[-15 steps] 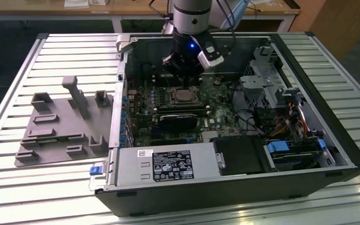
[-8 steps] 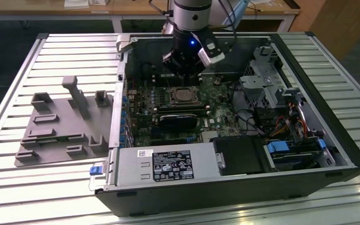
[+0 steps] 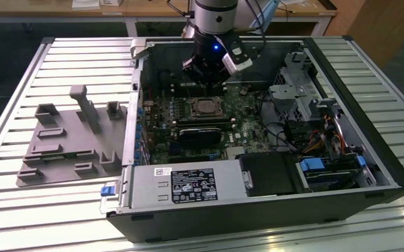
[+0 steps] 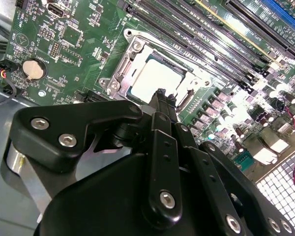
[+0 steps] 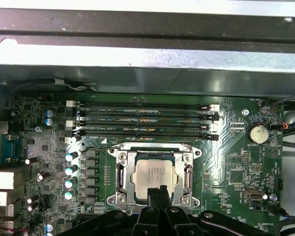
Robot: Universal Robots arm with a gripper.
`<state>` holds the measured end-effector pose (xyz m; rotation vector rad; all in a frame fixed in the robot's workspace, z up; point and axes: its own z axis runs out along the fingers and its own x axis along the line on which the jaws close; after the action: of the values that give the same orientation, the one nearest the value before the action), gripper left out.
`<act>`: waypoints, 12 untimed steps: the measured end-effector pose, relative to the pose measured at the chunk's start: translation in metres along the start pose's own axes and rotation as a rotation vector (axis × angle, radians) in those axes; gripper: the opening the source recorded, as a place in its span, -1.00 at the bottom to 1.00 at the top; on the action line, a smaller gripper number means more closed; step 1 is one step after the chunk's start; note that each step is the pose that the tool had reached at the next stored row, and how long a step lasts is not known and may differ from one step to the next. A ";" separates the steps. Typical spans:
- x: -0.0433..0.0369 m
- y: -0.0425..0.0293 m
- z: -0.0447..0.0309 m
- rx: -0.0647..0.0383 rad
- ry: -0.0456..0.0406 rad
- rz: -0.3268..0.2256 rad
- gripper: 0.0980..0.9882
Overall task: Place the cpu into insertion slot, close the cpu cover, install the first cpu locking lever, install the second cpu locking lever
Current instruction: 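Install the first cpu locking lever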
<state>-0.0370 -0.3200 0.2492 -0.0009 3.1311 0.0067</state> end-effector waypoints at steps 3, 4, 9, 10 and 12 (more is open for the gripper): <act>0.0002 0.0000 -0.0001 0.000 0.0000 0.000 -0.99; 0.0008 0.0000 -0.0002 0.000 0.0001 0.000 -0.99; 0.0079 0.0000 -0.0002 0.000 -0.0001 0.000 -0.99; 0.0102 0.0000 -0.0002 0.000 -0.0003 0.000 -0.99; 0.0159 0.0000 -0.0003 0.000 -0.0017 0.000 -0.99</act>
<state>-0.0529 -0.3200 0.2493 -0.0002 3.1294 0.0067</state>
